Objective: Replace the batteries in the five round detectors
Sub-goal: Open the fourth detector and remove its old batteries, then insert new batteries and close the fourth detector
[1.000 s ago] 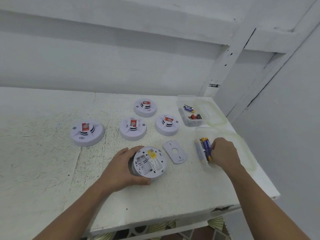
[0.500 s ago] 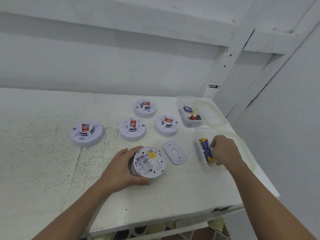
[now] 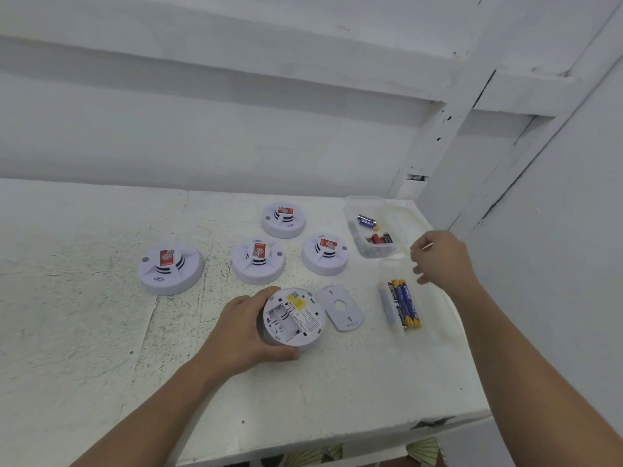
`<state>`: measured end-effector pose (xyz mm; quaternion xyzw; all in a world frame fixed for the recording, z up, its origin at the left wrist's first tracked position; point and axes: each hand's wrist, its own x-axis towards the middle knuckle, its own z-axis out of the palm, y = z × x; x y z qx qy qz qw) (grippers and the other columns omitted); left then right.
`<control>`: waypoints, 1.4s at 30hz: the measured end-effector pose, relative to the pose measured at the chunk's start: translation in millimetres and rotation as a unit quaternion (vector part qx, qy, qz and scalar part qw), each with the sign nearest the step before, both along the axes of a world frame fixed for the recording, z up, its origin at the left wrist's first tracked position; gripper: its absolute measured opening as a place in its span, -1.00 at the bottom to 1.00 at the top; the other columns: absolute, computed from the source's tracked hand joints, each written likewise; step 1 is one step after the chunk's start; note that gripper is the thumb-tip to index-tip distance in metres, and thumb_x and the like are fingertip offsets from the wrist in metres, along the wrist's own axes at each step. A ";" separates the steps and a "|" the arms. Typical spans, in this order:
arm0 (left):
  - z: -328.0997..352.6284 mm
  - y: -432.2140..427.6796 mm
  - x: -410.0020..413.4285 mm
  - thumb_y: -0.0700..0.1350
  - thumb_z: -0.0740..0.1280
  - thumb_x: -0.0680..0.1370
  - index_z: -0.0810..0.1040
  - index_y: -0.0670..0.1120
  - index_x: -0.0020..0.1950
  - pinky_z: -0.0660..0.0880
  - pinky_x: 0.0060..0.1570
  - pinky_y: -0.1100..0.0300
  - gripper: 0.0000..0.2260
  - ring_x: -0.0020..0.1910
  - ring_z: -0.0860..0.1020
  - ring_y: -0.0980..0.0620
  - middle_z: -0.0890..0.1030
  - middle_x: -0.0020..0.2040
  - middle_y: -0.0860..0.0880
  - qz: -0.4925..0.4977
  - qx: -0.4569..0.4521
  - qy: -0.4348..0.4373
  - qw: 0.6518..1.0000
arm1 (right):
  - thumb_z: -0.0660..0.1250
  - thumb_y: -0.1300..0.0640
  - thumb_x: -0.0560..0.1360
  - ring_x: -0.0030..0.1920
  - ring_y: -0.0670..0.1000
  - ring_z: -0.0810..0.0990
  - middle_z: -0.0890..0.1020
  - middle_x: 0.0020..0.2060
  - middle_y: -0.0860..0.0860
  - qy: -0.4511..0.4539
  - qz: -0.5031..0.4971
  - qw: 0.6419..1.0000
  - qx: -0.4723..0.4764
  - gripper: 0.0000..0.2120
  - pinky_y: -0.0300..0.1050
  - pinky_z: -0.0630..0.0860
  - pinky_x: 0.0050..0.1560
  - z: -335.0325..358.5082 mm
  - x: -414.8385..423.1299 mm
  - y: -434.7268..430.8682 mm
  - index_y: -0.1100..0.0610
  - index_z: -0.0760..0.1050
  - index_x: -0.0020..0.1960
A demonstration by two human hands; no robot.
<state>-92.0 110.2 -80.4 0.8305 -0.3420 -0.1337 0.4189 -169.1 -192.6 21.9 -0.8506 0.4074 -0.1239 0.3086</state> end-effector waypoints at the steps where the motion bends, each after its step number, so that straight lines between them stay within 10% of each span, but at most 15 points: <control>1: 1.5 -2.0 0.9 0.27 0.57 0.07 0.42 0.26 0.19 0.45 0.12 0.05 -0.27 0.03 0.49 0.23 0.56 0.00 0.34 -0.004 -0.004 -0.001 1.000 | 0.19 0.33 0.50 -0.34 0.16 0.66 0.63 -0.25 0.17 -0.011 0.003 1.000 0.004 -0.85 0.16 0.65 -0.19 2.3 5.8 -2.0 0.26 0.53 -0.14; 7: 5.0 -9.2 3.6 0.26 0.56 0.09 0.37 0.25 0.15 0.30 0.23 0.15 -0.31 0.06 0.42 0.43 0.54 -0.02 0.37 0.003 -0.006 -0.031 0.999 | 0.20 0.37 0.47 -0.19 0.12 0.60 0.62 -0.16 0.10 -0.026 0.048 0.998 -0.027 -0.77 -0.04 0.60 -0.20 5.1 51.8 -18.3 0.15 0.50 -0.28; 15: 8.7 -9.0 1.2 0.25 0.58 0.10 0.26 0.42 0.11 0.06 0.16 0.52 -0.29 0.14 0.21 0.59 0.36 0.07 0.59 0.018 0.021 -0.043 0.999 | 0.16 0.44 0.43 -0.27 0.07 0.54 0.65 0.03 0.27 0.137 0.124 0.975 -0.120 -0.70 -0.03 0.58 -0.18 -22.7 110.5 -37.6 0.40 0.58 0.07; 21: 21.5 -10.0 -1.9 0.18 0.61 0.14 0.24 0.40 0.08 0.08 0.12 0.52 -0.31 0.13 0.09 0.66 0.10 0.13 0.71 0.009 0.033 -0.036 0.999 | 0.18 0.37 0.49 -0.47 -0.06 0.27 0.38 -0.45 0.03 0.222 0.168 0.943 -0.184 -0.85 -0.23 0.17 -0.50 -42.2 134.7 -40.2 0.24 0.44 -0.22; 32: 27.2 -11.7 -0.6 0.20 0.60 0.14 -0.07 0.71 0.08 0.09 0.11 0.50 -0.08 0.13 0.06 0.66 0.08 0.15 0.71 -0.004 0.040 -0.041 0.998 | 0.23 0.29 0.50 -0.43 0.01 0.33 0.29 -0.47 0.00 0.221 0.175 0.930 -0.236 -0.64 -0.21 0.14 -0.51 -60.2 151.7 -43.2 0.14 0.17 -0.40; 37: 21.7 -9.7 1.7 0.25 0.58 0.13 0.03 0.67 0.10 0.09 0.11 0.52 -0.16 0.14 0.05 0.65 0.13 0.17 0.67 -0.004 0.056 -0.034 0.998 | 0.30 0.20 0.52 -0.43 0.08 0.42 0.48 -0.42 0.19 0.129 0.129 0.973 -0.138 -0.78 -0.21 0.33 -0.38 -50.6 152.5 -51.0 0.32 0.54 -0.23; 42: 7.6 -7.8 5.8 0.36 0.52 0.07 0.16 0.51 0.11 0.07 0.15 0.52 -0.26 0.19 0.11 0.56 0.33 0.05 0.59 0.016 0.063 -0.036 0.997 | 0.33 0.36 0.48 -0.39 0.07 0.57 0.58 -0.19 0.22 -0.092 0.050 0.986 0.128 -0.92 -0.15 0.60 -0.34 -18.3 137.8 -41.9 0.23 0.50 -0.14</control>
